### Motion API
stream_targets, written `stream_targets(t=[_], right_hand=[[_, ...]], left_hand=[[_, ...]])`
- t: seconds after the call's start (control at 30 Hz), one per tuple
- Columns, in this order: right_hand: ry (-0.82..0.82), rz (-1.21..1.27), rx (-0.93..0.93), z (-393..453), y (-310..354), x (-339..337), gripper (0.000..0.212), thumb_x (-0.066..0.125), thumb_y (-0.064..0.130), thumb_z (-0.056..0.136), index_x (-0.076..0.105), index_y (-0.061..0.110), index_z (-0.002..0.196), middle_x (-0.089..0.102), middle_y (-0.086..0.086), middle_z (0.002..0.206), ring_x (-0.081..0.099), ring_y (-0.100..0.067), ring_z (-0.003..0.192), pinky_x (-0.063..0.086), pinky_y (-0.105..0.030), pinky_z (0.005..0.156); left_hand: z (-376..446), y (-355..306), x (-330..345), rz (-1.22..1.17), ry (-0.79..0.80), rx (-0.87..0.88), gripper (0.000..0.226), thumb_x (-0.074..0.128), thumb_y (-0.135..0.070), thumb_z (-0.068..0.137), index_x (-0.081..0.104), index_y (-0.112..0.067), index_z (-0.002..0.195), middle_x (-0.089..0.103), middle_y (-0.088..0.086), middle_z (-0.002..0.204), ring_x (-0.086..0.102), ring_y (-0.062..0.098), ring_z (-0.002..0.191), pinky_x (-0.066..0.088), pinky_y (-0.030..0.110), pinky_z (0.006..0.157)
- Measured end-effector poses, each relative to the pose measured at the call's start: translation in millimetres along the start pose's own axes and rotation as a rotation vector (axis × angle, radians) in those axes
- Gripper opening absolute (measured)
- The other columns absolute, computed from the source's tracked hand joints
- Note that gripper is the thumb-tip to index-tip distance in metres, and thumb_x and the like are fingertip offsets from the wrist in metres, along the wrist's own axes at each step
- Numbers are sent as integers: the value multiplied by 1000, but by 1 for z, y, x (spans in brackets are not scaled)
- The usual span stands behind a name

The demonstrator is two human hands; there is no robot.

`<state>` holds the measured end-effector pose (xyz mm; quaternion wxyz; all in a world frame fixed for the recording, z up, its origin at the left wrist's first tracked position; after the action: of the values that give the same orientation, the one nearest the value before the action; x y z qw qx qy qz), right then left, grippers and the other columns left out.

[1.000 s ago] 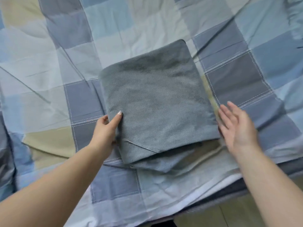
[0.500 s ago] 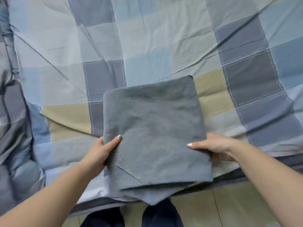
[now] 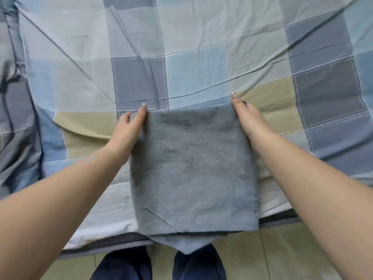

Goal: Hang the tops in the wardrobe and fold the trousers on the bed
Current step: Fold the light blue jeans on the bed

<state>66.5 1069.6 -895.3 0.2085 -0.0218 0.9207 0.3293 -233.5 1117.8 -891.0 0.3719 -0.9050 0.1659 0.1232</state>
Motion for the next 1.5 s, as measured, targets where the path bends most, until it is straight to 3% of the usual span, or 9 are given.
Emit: stream_targets(t=[0.1,0.37,0.5,0.77,0.87,0.97,1.1,1.23,1.5], right_hand=[[-102,-66,37,12,-14,0,69,40,69,86,61,12,119,61,-8,116,54,-27,114,38,-30,86],[-307,-83,47,31,-34,7,53,33,46,100,50,9,66,54,-9,81,48,-28,81,34,-34,71],[-226,99,26,14,-41,1,60,37,57,93,63,3,101,66,-14,102,60,-31,97,47,-37,91],[191,234,175,-78,-118,7,65,75,64,55,64,23,104,71,5,105,67,-13,98,51,-34,92],[273,254,171,-79,-124,10,26,79,28,74,64,22,94,71,4,98,68,-7,86,54,-27,82],[212,168,154,-67,-127,10,14,75,24,79,63,24,87,70,11,88,66,3,73,52,-17,64],[226,226,211,-63,-128,13,26,80,25,73,67,18,94,73,1,92,69,-10,82,54,-26,74],[461,483,364,-75,-121,10,61,80,22,60,61,2,115,72,-12,101,71,-22,88,59,-32,71],[477,686,361,-146,-105,0,30,61,8,76,62,4,106,74,-10,94,72,-20,83,59,-32,71]], left_hand=[[16,-5,8,120,-36,-26,92,52,-89,59,54,-23,124,57,-10,123,53,11,114,37,36,107],[53,20,11,129,-353,44,38,56,-53,87,48,-22,67,52,-6,69,55,21,79,44,33,81],[34,14,8,128,-313,94,40,50,-55,91,48,-19,75,48,-8,72,47,12,73,38,27,71],[-86,95,6,60,-54,21,37,57,-43,89,45,-23,118,58,-16,106,56,4,102,42,20,89],[-99,116,7,111,-48,-13,36,67,-33,85,51,-22,115,60,-14,103,58,5,97,42,20,88],[-81,118,9,174,-37,-12,27,73,-33,81,61,-25,104,64,-17,95,59,-4,89,43,14,78],[-71,120,9,165,-4,-2,18,75,-29,80,63,-29,93,65,-20,89,60,-14,77,43,5,70],[-79,115,6,-77,102,-103,13,68,-21,85,65,-21,98,72,-7,97,67,1,88,52,13,74],[-107,62,-31,-145,238,-70,46,85,-35,62,64,-17,100,74,3,100,71,12,87,55,20,66]])
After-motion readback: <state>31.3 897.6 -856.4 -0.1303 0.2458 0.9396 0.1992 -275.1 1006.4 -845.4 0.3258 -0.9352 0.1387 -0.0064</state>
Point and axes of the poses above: each hand's wrist, its own z-axis towards the middle knuckle, its own x-axis out of the palm, y = z × x, the point moved 4 cm from there along z, towards the middle knuckle
